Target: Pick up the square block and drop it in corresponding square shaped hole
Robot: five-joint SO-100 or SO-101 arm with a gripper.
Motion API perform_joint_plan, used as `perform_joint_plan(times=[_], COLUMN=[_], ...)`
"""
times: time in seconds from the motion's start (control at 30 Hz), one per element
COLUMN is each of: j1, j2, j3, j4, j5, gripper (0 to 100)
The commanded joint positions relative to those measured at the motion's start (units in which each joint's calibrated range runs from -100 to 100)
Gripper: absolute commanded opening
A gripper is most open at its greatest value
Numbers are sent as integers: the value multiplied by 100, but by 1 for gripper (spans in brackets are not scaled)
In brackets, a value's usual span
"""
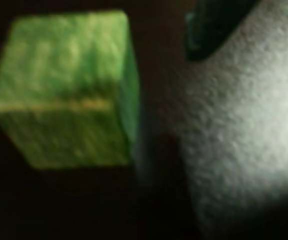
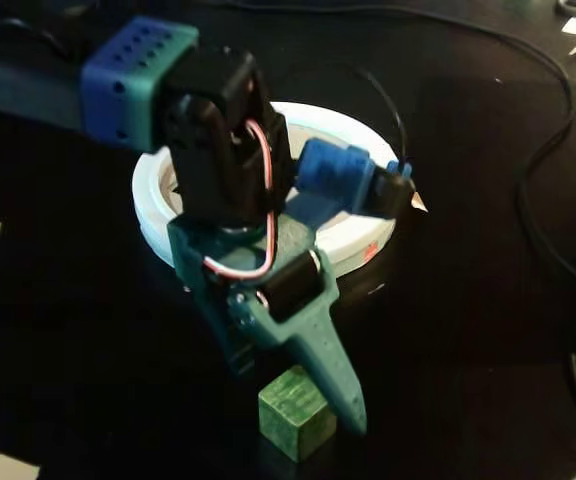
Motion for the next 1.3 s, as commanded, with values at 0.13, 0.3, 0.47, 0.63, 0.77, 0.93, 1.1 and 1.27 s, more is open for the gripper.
perform_joint_plan(times=[0.13, 0.3, 0.47, 0.63, 0.77, 0.93, 1.1, 1.27], j1=[0, 0, 0, -13, -13, -25, -25, -25], j2=[109, 217, 217, 154, 109, 109, 100, 91], j3=[-490, -490, -490, -490, -490, -545, -545, -773], j4=[-36, -36, -36, -36, -36, -36, -36, 65], j5=[-10, 5, 5, 5, 5, 5, 5, 10], gripper=[99, 99, 88, 63, 56, 43, 35, 31])
